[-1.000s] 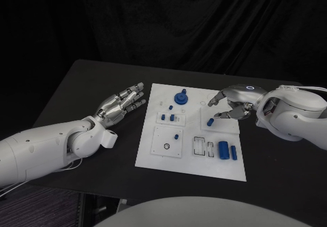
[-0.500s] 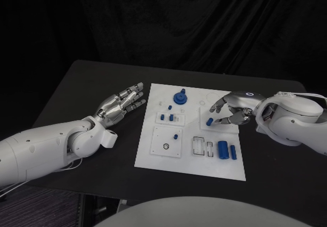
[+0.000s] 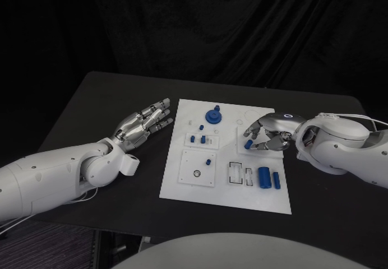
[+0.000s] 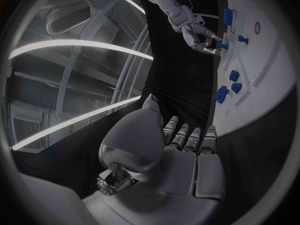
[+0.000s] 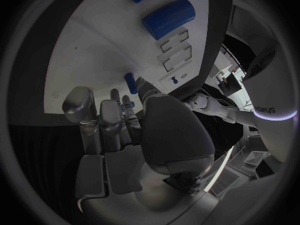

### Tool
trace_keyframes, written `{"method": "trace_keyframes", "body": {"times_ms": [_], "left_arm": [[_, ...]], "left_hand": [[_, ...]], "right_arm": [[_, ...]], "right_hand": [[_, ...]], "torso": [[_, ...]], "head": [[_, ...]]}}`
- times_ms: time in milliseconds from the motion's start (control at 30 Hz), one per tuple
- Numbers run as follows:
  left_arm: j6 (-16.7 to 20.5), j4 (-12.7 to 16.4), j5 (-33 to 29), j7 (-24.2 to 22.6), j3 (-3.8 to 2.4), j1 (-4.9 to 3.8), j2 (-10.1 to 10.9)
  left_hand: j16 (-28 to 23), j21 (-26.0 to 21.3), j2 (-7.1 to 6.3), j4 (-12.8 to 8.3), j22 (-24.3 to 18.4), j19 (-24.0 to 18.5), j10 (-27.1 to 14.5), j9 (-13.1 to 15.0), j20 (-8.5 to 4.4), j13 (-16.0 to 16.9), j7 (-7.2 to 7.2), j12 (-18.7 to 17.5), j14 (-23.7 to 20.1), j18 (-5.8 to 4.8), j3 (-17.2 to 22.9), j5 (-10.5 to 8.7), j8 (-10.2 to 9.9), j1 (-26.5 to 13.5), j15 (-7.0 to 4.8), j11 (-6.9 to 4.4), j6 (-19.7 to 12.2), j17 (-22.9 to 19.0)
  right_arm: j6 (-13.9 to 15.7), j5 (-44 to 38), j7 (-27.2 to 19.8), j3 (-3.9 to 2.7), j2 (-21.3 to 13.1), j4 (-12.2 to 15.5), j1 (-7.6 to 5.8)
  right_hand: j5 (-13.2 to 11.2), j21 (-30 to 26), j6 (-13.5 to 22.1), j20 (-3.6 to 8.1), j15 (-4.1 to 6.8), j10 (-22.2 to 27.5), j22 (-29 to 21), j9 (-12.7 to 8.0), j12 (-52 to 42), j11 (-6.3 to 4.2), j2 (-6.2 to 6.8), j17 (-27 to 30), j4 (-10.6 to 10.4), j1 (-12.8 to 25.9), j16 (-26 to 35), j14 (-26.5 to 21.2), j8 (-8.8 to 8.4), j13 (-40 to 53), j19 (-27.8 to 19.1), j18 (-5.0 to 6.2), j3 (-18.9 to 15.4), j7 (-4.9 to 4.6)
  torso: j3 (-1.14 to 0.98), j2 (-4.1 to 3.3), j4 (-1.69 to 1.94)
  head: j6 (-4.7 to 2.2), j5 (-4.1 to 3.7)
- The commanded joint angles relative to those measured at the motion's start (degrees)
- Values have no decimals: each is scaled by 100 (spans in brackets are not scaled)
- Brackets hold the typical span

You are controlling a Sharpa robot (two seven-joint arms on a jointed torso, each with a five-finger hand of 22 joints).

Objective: Assemble the parts on the task board

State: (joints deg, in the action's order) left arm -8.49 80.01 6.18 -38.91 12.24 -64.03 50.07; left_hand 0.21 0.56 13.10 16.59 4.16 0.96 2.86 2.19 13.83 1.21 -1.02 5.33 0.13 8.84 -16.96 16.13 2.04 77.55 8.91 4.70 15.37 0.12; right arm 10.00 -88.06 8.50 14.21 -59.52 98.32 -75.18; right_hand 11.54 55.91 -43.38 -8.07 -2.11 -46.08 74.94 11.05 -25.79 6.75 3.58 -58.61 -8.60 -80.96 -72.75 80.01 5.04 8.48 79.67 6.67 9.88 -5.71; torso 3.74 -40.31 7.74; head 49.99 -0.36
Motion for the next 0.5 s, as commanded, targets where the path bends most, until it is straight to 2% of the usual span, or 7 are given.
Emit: {"method": "trace_keyframes", "body": {"times_ms": [33, 200, 267, 500], "left_arm": [[-73, 6, -27, -234, -5, 14, -8], [-88, 8, -27, -220, -5, 22, -7], [-93, 8, -27, -215, -5, 26, -7], [-101, 2, -27, -207, -5, 41, -13]], "left_hand": [[-14, 27, 36, 4, 0, 3, -2, -5, 3, -1, 0, 14, 3, 27, 15, 31, 10, 42, 4, 29, -9, -6], [-13, 27, 43, -3, 1, 4, -6, -6, 16, -1, 4, 12, 4, 22, 26, 59, 8, 64, 23, 34, -16, -5], [-12, 28, 46, -14, 2, 6, -10, -6, 28, -2, 12, 11, 6, 17, 40, 105, 7, 100, 38, 34, -19, -4], [-12, 30, 49, -18, 5, 9, -12, -6, 35, -2, 18, 10, 7, 14, 51, 148, 8, 128, 48, 33, -16, -4]], "right_arm": [[5, -7, -72, -2, 40, -34, 47], [8, -7, -109, -2, 97, -82, 85], [33, -7, -134, -2, 109, -96, 93], [236, -7, -274, -2, 122, -112, 103]], "right_hand": [[121, -6, -64, 45, 31, -115, 698, -4, -18, -13, -30, 9, 50, -92, 21, 5, 3, -4, 19, -54, 39, -35], [433, 12, -286, 82, 70, -340, 702, 39, 19, -53, -22, 9, 120, -212, 21, 12, 110, -24, 23, -57, 223, -59], [598, 54, -529, 116, 117, -535, 711, 108, -8, -107, -19, -8, 171, -296, 12, 24, 230, -10, 34, -61, 375, -64], [646, 225, -908, 218, 230, -911, 748, 264, -130, -252, -3, -78, 242, -344, -27, 80, 420, 73, 91, -85, 595, -69]], "torso": [[5, 1, -1], [5, -2, 1], [5, -2, 1], [5, -2, 1]], "head": [[1, 11], [1, 17], [1, 16], [1, 15]]}}
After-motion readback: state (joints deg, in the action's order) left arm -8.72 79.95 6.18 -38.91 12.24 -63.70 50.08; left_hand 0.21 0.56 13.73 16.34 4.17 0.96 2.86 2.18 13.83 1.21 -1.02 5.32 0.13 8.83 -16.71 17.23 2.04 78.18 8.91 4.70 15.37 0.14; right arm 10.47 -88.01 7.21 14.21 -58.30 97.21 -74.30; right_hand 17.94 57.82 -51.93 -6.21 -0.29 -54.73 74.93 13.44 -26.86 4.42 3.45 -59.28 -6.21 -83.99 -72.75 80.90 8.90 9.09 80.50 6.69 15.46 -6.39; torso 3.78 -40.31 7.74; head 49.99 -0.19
